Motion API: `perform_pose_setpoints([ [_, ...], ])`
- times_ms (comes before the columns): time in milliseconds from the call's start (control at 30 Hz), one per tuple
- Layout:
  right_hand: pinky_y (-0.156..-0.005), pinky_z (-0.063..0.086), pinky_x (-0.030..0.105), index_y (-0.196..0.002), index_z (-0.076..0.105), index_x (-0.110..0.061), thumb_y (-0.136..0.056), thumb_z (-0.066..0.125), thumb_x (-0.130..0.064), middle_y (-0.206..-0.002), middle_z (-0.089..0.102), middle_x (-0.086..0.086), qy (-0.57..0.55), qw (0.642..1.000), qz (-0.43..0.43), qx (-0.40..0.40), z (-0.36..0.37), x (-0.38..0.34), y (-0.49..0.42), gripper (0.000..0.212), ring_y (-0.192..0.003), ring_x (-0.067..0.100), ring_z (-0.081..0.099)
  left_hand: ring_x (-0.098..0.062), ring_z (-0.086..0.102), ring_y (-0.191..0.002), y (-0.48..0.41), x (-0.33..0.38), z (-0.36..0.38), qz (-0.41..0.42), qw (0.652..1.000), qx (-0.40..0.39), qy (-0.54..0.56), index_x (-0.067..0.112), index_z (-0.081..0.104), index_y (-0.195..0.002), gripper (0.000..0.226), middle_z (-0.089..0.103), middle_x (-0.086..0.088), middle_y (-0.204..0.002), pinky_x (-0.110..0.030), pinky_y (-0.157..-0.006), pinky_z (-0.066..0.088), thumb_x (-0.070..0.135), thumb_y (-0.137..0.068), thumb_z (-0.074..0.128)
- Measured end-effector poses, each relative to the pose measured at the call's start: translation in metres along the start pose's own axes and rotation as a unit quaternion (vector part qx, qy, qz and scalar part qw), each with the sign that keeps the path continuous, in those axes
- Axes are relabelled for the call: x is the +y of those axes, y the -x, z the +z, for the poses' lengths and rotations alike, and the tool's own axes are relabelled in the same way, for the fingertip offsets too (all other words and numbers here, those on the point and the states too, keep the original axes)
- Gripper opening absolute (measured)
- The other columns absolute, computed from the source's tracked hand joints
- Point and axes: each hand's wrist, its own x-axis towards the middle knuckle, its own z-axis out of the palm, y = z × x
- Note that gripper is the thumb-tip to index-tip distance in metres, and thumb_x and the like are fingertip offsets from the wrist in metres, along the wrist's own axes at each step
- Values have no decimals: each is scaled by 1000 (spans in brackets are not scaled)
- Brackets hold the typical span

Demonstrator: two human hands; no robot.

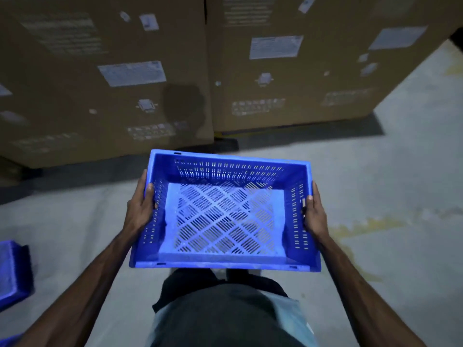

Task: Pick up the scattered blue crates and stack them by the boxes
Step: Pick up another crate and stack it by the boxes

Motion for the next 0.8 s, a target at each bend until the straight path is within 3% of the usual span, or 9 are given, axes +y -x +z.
perform_pose_setpoints([
  [133, -100, 49, 41, -154, 22, -54, -109, 30, -45, -145, 48, -22, 24, 999, -19, -42, 10, -27, -49, 46, -97, 26, 68, -19, 55, -134, -15, 8, 8, -40, 999, 35, 7, 56, 27, -154, 49, 53, 11, -150, -47, -113, 43, 60, -105, 35],
  [233, -95, 46, 33, -155, 23, -51, -109, 29, -45, -139, 52, -17, 22, 998, -20, -64, 25, -40, -85, 47, -105, 28, 67, -24, 66, -118, -30, 6, 13, -62, 997, 54, 11, 55, 30, -152, 46, 62, 12, -140, -42, -102, 50, 54, -107, 38],
  [300, -98, 44, 32, -154, 22, -53, -109, 29, -46, -138, 50, -21, 32, 996, -17, -77, 40, -47, -102, 46, -114, 28, 64, -30, 70, -108, -43, -3, 16, -78, 995, 56, 14, 58, 31, -151, 44, 66, 10, -134, -47, -98, 54, 53, -107, 38],
  [467, -99, 37, 25, -157, 23, -46, -109, 34, -45, -134, 47, -23, 32, 994, 22, -100, 99, -52, -150, 50, -115, 14, 55, -31, 71, -105, -88, -52, 41, -141, 988, 62, 10, 57, 22, -154, 58, 65, 12, -133, -45, -100, 53, 61, -101, 46],
  [600, -94, 37, 22, -156, 25, -48, -107, 39, -46, -123, 52, -19, 31, 993, 52, -102, 164, -28, -197, 51, -106, 10, 54, -29, 66, -116, -136, -105, 83, -175, 982, 73, 1, 58, 20, -153, 62, 65, 10, -134, -45, -107, 49, 60, -100, 51],
  [700, -91, 37, 22, -155, 25, -51, -107, 38, -48, -120, 54, -19, 30, 993, 58, -93, 219, 8, -236, 50, -101, 13, 57, -21, 67, -104, -179, -148, 116, -168, 983, 72, 3, 70, 24, -142, 52, 64, 17, -124, -40, -102, 50, 58, -100, 53],
  [800, -94, 37, 24, -155, 22, -53, -107, 36, -51, -122, 52, -21, 39, 993, 56, -92, 276, 51, -275, 50, -103, 13, 57, -29, 71, -101, -228, -206, 152, -168, 983, 78, 1, 67, 27, -145, 53, 67, 12, -127, -48, -99, 55, 65, -98, 51],
])
